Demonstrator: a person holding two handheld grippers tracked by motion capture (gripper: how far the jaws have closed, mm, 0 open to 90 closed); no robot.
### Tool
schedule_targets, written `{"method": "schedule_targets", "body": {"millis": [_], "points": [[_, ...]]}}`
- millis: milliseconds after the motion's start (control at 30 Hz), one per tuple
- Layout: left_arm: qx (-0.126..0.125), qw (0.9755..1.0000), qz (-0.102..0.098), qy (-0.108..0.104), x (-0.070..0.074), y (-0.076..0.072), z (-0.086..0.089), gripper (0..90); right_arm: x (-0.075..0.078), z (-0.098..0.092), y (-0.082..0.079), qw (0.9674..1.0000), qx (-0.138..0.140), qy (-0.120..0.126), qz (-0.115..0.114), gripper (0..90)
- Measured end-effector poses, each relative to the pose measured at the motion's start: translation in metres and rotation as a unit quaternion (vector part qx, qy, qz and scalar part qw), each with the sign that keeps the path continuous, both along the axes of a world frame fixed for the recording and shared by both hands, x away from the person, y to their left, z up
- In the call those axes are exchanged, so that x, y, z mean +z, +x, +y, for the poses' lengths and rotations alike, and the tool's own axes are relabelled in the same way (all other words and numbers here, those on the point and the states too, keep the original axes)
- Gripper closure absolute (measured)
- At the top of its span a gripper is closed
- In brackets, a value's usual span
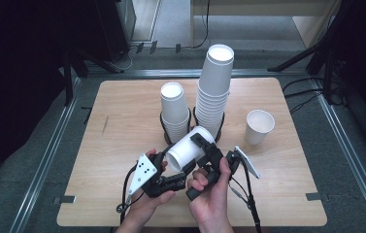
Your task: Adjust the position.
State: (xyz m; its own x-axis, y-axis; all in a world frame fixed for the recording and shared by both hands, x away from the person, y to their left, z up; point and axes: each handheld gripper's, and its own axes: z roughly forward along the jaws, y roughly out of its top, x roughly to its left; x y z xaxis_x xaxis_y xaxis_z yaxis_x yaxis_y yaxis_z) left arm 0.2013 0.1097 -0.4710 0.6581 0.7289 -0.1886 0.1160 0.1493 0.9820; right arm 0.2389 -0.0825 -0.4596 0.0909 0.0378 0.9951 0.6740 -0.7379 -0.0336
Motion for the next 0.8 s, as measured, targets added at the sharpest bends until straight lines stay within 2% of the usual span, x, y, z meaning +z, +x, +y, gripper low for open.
{"method": "schedule_targets", "body": {"millis": [167, 333, 367, 433, 467, 533, 600, 667, 700, 733, 800], "points": [[0.001, 1.0000, -0.002, 0.002, 0.000, 0.000, 0.001, 22.4, -0.003, 0.000, 0.006, 0.9999, -0.001, 0.010, 0.014, 9.3], [-0.006, 1.0000, -0.008, -0.002, 0.000, 0.001, 0.004, 21.0, -0.002, 0.001, 0.005, 1.0000, -0.002, 0.007, 0.004, 12.1], [-0.009, 0.9999, -0.009, -0.005, 0.000, 0.001, 0.005, 20.5, 0.001, 0.001, 0.004, 1.0000, -0.003, 0.003, -0.008, 13.5], [-0.018, 0.9998, -0.003, -0.012, 0.003, 0.001, 0.007, 20.2, 0.002, 0.001, 0.003, 0.9998, -0.005, -0.001, -0.017, 13.8], [-0.022, 0.9996, 0.000, -0.016, 0.004, 0.002, 0.008, 19.8, 0.006, 0.001, 0.001, 0.9994, -0.007, -0.007, -0.032, 14.2], [-0.024, 0.9996, 0.003, -0.015, 0.005, 0.001, 0.010, 19.5, 0.007, 0.002, 0.001, 0.9993, -0.007, -0.009, -0.035, 14.2], [-0.028, 0.9995, 0.012, -0.007, 0.005, 0.002, 0.011, 13.3, 0.011, 0.001, 0.000, 0.9982, -0.014, -0.017, -0.055, 14.3], [-0.029, 0.9995, 0.014, -0.001, 0.005, 0.002, 0.012, 11.8, 0.013, 0.001, 0.000, 0.9977, -0.018, -0.024, -0.061, 14.4], [-0.031, 0.9993, 0.018, 0.007, 0.005, 0.003, 0.013, 10.3, 0.015, 0.000, 0.001, 0.9953, -0.030, -0.049, -0.079, 14.4], [-0.031, 0.9993, 0.018, 0.007, 0.005, 0.003, 0.013, 9.4, 0.015, 0.000, 0.001, 0.9953, -0.030, -0.049, -0.079, 14.4], [-0.031, 0.9991, 0.024, 0.015, 0.006, 0.003, 0.014, 9.4, 0.017, -0.004, 0.002, 0.9934, -0.037, -0.064, -0.087, 14.5]]}}
